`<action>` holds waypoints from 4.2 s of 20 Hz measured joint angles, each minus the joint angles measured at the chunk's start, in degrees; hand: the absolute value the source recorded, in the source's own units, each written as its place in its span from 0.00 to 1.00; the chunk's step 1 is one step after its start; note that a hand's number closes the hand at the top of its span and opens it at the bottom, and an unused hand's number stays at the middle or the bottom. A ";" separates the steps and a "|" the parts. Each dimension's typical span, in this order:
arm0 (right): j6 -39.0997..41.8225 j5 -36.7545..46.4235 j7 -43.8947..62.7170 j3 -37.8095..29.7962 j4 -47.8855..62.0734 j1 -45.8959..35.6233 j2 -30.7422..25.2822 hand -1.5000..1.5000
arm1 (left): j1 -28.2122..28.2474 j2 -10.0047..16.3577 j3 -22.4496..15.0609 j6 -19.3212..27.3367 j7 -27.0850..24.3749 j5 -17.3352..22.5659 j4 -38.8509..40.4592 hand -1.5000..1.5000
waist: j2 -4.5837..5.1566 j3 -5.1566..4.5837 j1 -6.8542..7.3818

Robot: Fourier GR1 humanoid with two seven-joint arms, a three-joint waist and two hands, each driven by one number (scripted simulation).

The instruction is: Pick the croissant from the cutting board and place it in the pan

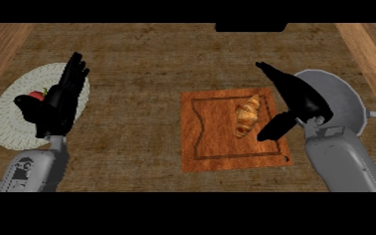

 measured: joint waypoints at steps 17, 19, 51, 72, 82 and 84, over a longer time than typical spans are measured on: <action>4.28 12.17 -0.28 1.88 12.62 -3.33 4.31 0.00 | 0.25 -1.63 2.45 -2.04 0.94 -2.18 -1.04 0.50 | 0.02 0.01 0.10; 3.53 13.32 -2.11 1.37 14.68 -3.19 4.75 0.00 | 0.33 -2.02 2.53 -1.97 1.52 -2.72 -1.64 0.50 | 0.01 0.01 0.10; 1.06 27.54 -13.59 9.37 18.05 3.66 13.49 1.00 | 1.87 -4.45 5.10 -4.13 2.04 -5.59 -3.24 0.50 | -1.04 -0.47 -0.96; -13.59 43.07 -1.05 27.26 -41.75 34.12 7.32 1.00 | 1.10 -3.87 6.05 -4.70 4.01 -5.04 -4.44 0.50 | -0.25 0.00 -0.89; -16.58 17.78 -8.27 -1.55 -37.21 26.66 8.22 1.00 | 0.18 -4.51 5.99 -5.51 1.13 -5.21 -1.36 0.50 | 0.26 0.06 0.00; -16.53 14.25 -11.22 -7.96 -32.70 24.05 5.88 1.00 | -0.54 -4.61 6.06 -5.30 1.40 -5.26 -1.15 0.50 | 0.26 0.07 0.04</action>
